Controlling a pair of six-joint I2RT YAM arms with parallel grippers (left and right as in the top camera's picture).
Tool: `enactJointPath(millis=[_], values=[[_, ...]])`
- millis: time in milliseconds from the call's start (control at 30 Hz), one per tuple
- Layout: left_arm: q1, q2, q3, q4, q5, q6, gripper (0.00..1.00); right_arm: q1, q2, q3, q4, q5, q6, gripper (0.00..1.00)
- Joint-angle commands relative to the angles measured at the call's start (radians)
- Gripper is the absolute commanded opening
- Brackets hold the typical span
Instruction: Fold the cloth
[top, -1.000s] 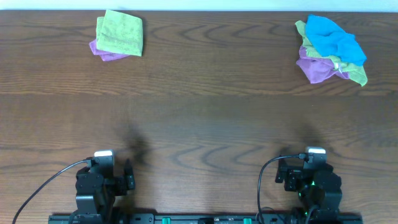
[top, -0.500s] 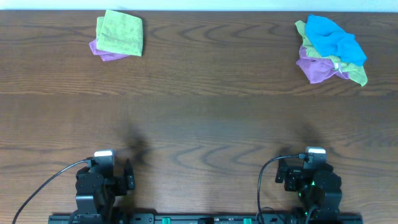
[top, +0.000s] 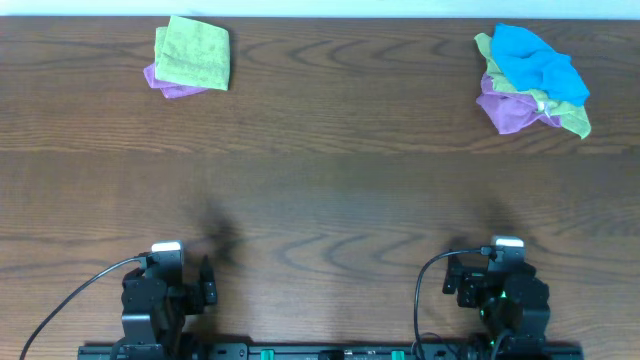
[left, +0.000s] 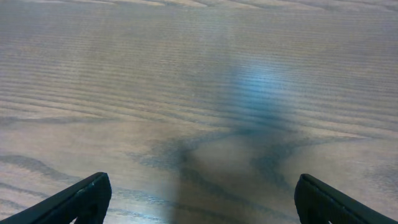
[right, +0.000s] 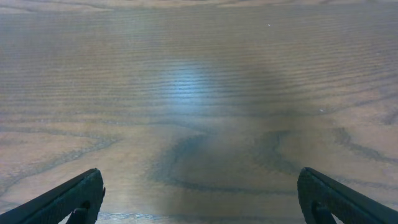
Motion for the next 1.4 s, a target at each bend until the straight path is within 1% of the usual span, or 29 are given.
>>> enactJointPath(millis=[0, 600, 733, 800, 933, 1167, 1367], values=[[0.003, -0.008, -0.025, -0.044, -0.010, 0.010, 0.95, -0.008, -0.011, -0.012, -0.001, -0.003, -0.019, 0.99], [0.003, -0.008, -0.025, -0.044, -0.010, 0.010, 0.96, -0.008, -0.011, -0.012, 0.002, -0.004, -0.018, 0.99], [0.003, -0.008, -0.025, -0.044, -0.010, 0.010, 0.95, -0.008, 0.014, 0.016, 0.009, -0.004, 0.035, 0.99], [0.003, -0.008, -0.025, -0.044, -0.010, 0.010, 0.96, -0.010, 0.069, 0.064, 0.008, -0.004, 0.039, 0.99], [0.003, -0.008, -0.025, -0.044, -0.010, 0.010, 0.96, -0.030, 0.245, 0.195, -0.011, 0.006, 0.064, 0.99], [0.003, -0.008, -0.025, -0.044, -0.010, 0.010, 0.95, -0.068, 0.632, 0.472, -0.024, 0.005, 0.105, 0.99], [0.003, -0.008, -0.025, -0.044, -0.010, 0.010, 0.96, -0.086, 0.917, 0.703, -0.030, 0.012, 0.137, 0.99]])
